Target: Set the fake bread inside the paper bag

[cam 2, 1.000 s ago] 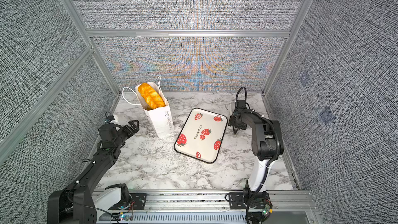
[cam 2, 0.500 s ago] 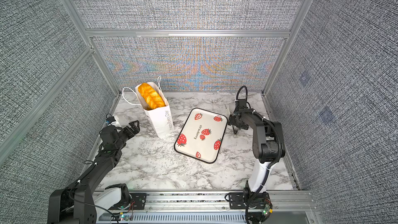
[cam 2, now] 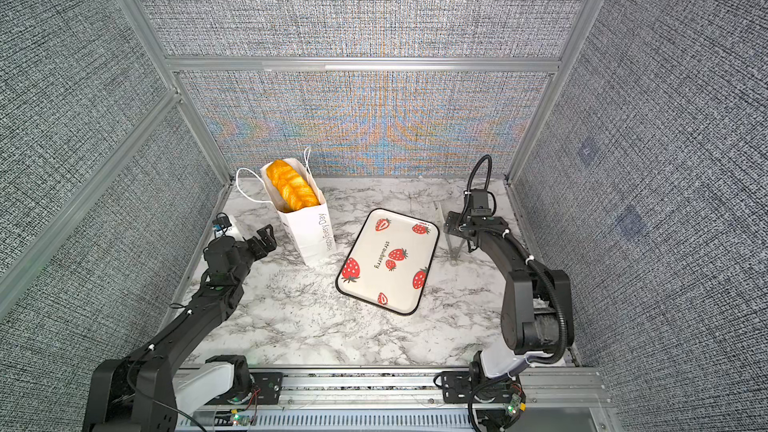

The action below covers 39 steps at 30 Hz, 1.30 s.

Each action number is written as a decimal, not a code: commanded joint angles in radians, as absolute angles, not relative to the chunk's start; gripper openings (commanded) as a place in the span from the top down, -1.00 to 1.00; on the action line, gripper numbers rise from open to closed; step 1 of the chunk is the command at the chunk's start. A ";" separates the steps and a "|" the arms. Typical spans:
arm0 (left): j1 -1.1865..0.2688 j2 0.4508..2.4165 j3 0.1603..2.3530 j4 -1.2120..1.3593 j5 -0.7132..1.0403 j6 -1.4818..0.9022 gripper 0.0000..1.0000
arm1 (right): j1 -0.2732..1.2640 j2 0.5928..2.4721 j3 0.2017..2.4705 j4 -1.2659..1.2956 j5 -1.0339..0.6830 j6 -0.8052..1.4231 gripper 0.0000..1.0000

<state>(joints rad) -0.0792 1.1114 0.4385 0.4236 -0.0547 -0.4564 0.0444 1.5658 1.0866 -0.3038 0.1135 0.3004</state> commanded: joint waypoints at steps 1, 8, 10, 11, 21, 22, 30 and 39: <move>-0.126 1.129 0.409 0.582 -0.171 -0.356 -0.98 | 0.043 1.529 1.039 -0.196 0.168 0.291 -0.73; -0.160 1.239 0.391 0.717 -0.150 -0.137 -0.98 | 0.055 1.403 0.764 0.166 0.211 0.200 -0.75; -0.160 1.257 0.410 0.727 -0.097 -0.085 -0.98 | 0.064 1.371 0.685 0.289 0.228 0.168 -0.83; -0.160 1.264 0.415 0.736 -0.069 -0.042 -0.98 | 0.067 1.360 0.638 0.356 0.244 0.152 -0.90; -0.160 1.243 0.356 0.813 -0.179 0.030 -0.98 | 0.075 1.334 0.517 0.526 0.283 0.035 -0.98; -0.159 1.245 0.349 0.817 -0.199 0.041 -0.99 | 0.074 1.332 0.506 0.536 0.279 0.026 -0.98; -0.157 1.364 0.237 1.046 -0.194 0.090 -0.99 | 0.075 1.373 0.416 0.705 0.258 -0.014 -0.98; -0.112 1.459 0.244 1.156 -0.166 0.094 -0.98 | 0.074 1.453 0.325 0.953 0.285 -0.034 -0.98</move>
<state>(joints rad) -0.1272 1.4395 0.2329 1.0748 -0.1898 0.0864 0.0734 1.4300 0.3439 0.7979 0.2615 -0.0193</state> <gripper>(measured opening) 0.993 0.992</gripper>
